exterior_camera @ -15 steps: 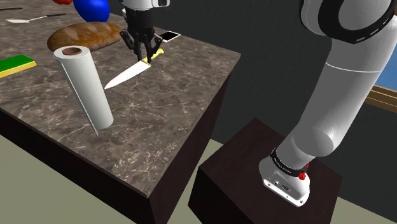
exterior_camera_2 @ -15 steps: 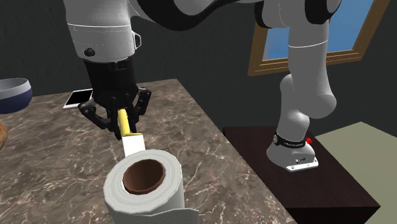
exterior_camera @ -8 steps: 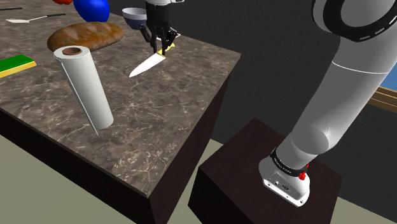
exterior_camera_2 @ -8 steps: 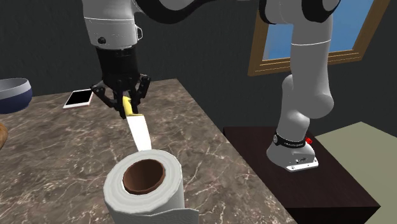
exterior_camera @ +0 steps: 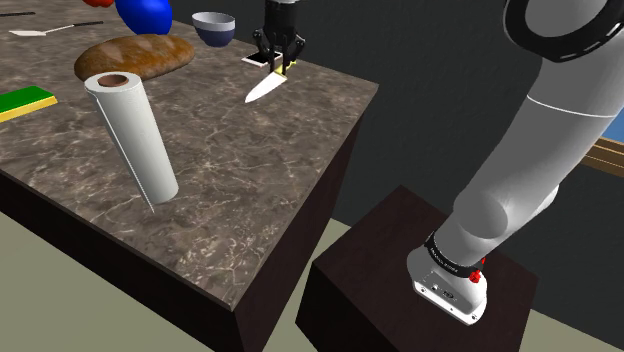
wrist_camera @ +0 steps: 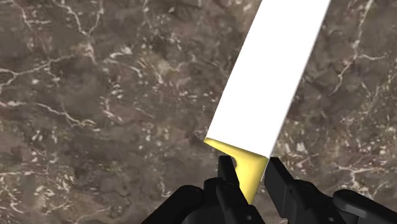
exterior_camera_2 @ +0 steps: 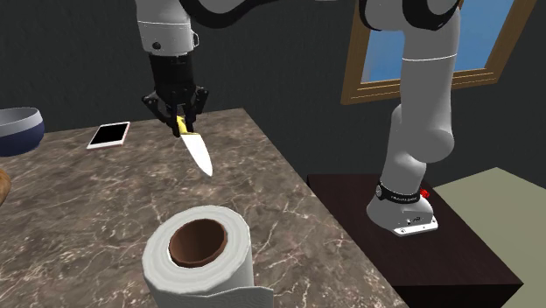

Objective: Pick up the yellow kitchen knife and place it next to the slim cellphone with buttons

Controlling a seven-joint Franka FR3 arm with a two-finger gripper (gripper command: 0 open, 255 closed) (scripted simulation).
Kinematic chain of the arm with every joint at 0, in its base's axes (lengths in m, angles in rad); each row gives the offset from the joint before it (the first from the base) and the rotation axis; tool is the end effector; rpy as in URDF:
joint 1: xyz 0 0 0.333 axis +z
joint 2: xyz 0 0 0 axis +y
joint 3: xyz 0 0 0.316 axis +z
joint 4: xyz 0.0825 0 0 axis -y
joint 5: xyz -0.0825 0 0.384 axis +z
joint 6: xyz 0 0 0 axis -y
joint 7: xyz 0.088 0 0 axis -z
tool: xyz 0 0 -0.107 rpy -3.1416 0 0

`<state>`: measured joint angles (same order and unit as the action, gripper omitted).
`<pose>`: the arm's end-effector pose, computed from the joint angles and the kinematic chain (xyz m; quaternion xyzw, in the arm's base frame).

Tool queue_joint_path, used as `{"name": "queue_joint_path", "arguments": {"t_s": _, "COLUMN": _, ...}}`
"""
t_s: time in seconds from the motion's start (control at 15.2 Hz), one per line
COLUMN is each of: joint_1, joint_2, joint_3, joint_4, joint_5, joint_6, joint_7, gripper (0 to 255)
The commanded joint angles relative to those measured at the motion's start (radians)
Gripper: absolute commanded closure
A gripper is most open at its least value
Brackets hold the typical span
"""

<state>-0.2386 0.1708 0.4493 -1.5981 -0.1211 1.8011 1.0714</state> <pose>0.6082 0.1003 0.5412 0.9119 -0.4091 0.0332 0.0032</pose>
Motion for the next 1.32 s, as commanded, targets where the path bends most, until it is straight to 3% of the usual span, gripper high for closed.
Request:
{"name": "queue_joint_path", "arguments": {"t_s": 0.0, "joint_1": -0.027, "joint_2": -0.007, "joint_3": -0.017, "joint_4": -0.012, "joint_5": 0.008, "joint_6": 0.009, "joint_7": -0.045, "gripper": 255}}
{"name": "queue_joint_path", "arguments": {"t_s": 0.59, "joint_1": -0.133, "joint_2": 0.059, "joint_3": -0.092, "joint_4": 0.079, "joint_5": 0.007, "joint_6": -0.008, "joint_7": -0.233, "gripper": 255}}
{"name": "queue_joint_path", "arguments": {"t_s": 1.12, "joint_1": -0.212, "joint_2": 0.188, "joint_3": -0.148, "joint_4": 0.264, "joint_5": -0.008, "joint_6": -0.061, "joint_7": -0.382, "gripper": 255}}
{"name": "queue_joint_path", "arguments": {"t_s": 1.25, "joint_1": -0.214, "joint_2": 0.185, "joint_3": -0.148, "joint_4": 0.232, "joint_5": -0.007, "joint_6": -0.032, "joint_7": -0.381, "gripper": 255}}
